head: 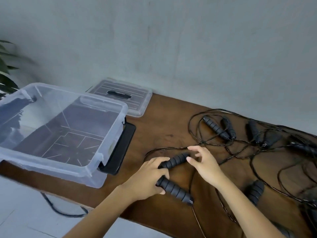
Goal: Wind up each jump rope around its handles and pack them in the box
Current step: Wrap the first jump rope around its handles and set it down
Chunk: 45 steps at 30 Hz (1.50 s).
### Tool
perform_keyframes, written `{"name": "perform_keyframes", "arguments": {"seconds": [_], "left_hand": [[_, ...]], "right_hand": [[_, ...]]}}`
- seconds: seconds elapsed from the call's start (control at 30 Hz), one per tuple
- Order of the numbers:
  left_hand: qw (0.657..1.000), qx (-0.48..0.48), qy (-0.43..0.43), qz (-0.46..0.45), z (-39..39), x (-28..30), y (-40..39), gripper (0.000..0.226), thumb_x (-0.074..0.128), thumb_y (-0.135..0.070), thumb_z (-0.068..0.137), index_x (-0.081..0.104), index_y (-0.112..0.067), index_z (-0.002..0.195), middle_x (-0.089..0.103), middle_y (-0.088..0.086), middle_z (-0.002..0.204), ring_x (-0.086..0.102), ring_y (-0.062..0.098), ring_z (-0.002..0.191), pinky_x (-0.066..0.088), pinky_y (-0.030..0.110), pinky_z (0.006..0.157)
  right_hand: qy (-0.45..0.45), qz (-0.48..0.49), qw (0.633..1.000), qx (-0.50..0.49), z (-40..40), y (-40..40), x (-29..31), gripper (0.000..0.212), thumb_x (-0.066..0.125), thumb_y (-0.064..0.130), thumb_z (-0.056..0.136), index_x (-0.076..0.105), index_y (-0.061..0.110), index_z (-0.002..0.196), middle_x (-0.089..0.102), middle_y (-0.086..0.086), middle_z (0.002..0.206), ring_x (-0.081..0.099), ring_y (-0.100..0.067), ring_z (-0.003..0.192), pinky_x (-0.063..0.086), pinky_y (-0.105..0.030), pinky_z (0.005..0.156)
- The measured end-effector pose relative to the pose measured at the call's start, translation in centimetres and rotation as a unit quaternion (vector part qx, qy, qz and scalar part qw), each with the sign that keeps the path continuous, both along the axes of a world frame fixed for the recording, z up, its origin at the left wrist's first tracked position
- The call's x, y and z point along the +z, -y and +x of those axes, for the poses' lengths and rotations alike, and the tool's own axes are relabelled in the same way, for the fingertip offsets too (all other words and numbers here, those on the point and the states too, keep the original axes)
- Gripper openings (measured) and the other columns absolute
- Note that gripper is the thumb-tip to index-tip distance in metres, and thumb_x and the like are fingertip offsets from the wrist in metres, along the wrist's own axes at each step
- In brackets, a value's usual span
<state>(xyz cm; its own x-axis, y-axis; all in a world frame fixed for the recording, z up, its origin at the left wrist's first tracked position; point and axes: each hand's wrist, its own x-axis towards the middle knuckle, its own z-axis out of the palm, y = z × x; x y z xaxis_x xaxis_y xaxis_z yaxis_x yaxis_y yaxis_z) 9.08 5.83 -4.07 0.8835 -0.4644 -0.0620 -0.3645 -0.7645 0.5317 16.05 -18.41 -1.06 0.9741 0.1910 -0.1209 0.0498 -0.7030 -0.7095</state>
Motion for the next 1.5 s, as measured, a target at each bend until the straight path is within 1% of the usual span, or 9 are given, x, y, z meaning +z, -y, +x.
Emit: {"name": "perform_keyframes", "arguments": {"seconds": [0.17, 0.4, 0.57, 0.77, 0.9, 1.13, 1.27, 1.37, 1.5], "left_hand": [[0.997, 0.023, -0.059, -0.046, 0.4, 0.3, -0.5, 0.032, 0.08, -0.036, 0.088, 0.061, -0.034, 0.114, 0.019, -0.02, 0.164, 0.03, 0.015, 0.149, 0.032, 0.041, 0.121], [0.984, 0.058, -0.113, -0.123, 1.4, 1.6, -0.9, 0.028, 0.071, -0.043, 0.095, 0.055, -0.038, 0.118, 0.038, -0.029, 0.151, 0.038, -0.007, 0.138, 0.033, 0.027, 0.118], [0.964, 0.077, -0.156, -0.199, 1.8, 2.3, -1.2, 0.017, 0.057, -0.041, 0.106, 0.052, -0.036, 0.121, 0.064, -0.02, 0.121, 0.057, -0.004, 0.114, 0.046, 0.032, 0.106], [0.889, 0.088, -0.258, -0.369, 1.6, 3.9, -0.1, 0.041, 0.056, -0.053, 0.103, 0.052, -0.029, 0.136, 0.068, -0.007, 0.132, 0.063, 0.015, 0.126, 0.051, 0.045, 0.11], [0.809, 0.094, -0.329, -0.478, 1.3, 5.5, 1.4, 0.037, 0.054, -0.03, 0.107, 0.054, -0.02, 0.142, 0.067, 0.005, 0.136, 0.066, 0.027, 0.126, 0.054, 0.05, 0.106], [0.747, 0.094, -0.354, -0.555, 0.5, 8.6, 3.9, 0.04, 0.055, -0.031, 0.103, 0.057, -0.019, 0.142, 0.068, 0.016, 0.135, 0.068, 0.036, 0.123, 0.052, 0.06, 0.105], [0.748, 0.091, -0.333, -0.567, 0.0, 9.4, 4.9, 0.038, 0.057, -0.031, 0.104, 0.062, -0.017, 0.139, 0.069, 0.019, 0.132, 0.068, 0.038, 0.12, 0.057, 0.059, 0.097], [0.713, 0.093, -0.34, -0.607, -0.3, 9.9, 5.3, 0.036, 0.068, -0.036, 0.097, 0.072, -0.017, 0.128, 0.072, 0.021, 0.125, 0.071, 0.034, 0.113, 0.062, 0.049, 0.087], [0.665, 0.067, -0.41, -0.62, -0.5, 9.9, 5.3, 0.061, 0.079, -0.05, 0.087, 0.069, -0.007, 0.129, 0.07, 0.026, 0.114, 0.067, 0.031, 0.092, 0.06, 0.038, 0.08]], "right_hand": [[-0.037, -0.051, 0.996, 0.064, 1.2, 0.6, -1.2, 0.047, 0.07, 0.021, 0.096, 0.054, 0.034, 0.138, 0.052, 0.011, 0.131, 0.049, -0.011, 0.12, 0.037, -0.025, 0.098], [-0.017, -0.025, 0.999, 0.045, 2.2, 0.8, -2.3, 0.03, 0.074, 0.015, 0.091, 0.061, 0.036, 0.109, 0.06, 0.017, 0.114, 0.051, -0.008, 0.111, 0.039, -0.019, 0.092], [-0.005, 0.057, 0.998, 0.04, 1.7, 1.2, -0.5, 0.028, 0.071, 0.017, 0.093, 0.064, 0.038, 0.11, 0.065, 0.01, 0.109, 0.058, -0.008, 0.107, 0.044, -0.022, 0.091], [0.002, 0.14, 0.989, 0.044, 0.1, 1.0, 6.0, 0.025, 0.062, 0.02, 0.101, 0.062, 0.034, 0.121, 0.062, 0.011, 0.124, 0.062, 0.001, 0.114, 0.048, -0.016, 0.096], [0.016, 0.187, 0.982, 0.025, -1.0, 0.6, 9.3, 0.027, 0.058, 0.017, 0.103, 0.064, 0.035, 0.123, 0.063, 0.016, 0.123, 0.062, -0.002, 0.116, 0.054, -0.027, 0.096], [0.014, 0.271, 0.962, -0.016, -1.8, -0.8, 11.7, 0.025, 0.054, 0.024, 0.105, 0.066, 0.036, 0.124, 0.067, 0.015, 0.126, 0.061, -0.007, 0.122, 0.049, -0.044, 0.109], [0.033, 0.263, 0.964, -0.013, -2.3, -1.8, 11.8, 0.032, 0.066, 0.028, 0.098, 0.06, 0.041, 0.127, 0.063, 0.022, 0.124, 0.061, -0.001, 0.117, 0.05, -0.04, 0.109], [0.027, 0.292, 0.956, -0.011, -2.3, -2.2, 12.1, 0.034, 0.068, 0.024, 0.097, 0.061, 0.039, 0.127, 0.064, 0.017, 0.124, 0.063, -0.009, 0.117, 0.052, -0.044, 0.106], [0.017, 0.311, 0.95, 0.018, -2.2, -2.7, 12.6, 0.036, 0.069, 0.022, 0.096, 0.062, 0.037, 0.127, 0.065, 0.008, 0.128, 0.064, -0.016, 0.12, 0.051, -0.047, 0.106]]}}
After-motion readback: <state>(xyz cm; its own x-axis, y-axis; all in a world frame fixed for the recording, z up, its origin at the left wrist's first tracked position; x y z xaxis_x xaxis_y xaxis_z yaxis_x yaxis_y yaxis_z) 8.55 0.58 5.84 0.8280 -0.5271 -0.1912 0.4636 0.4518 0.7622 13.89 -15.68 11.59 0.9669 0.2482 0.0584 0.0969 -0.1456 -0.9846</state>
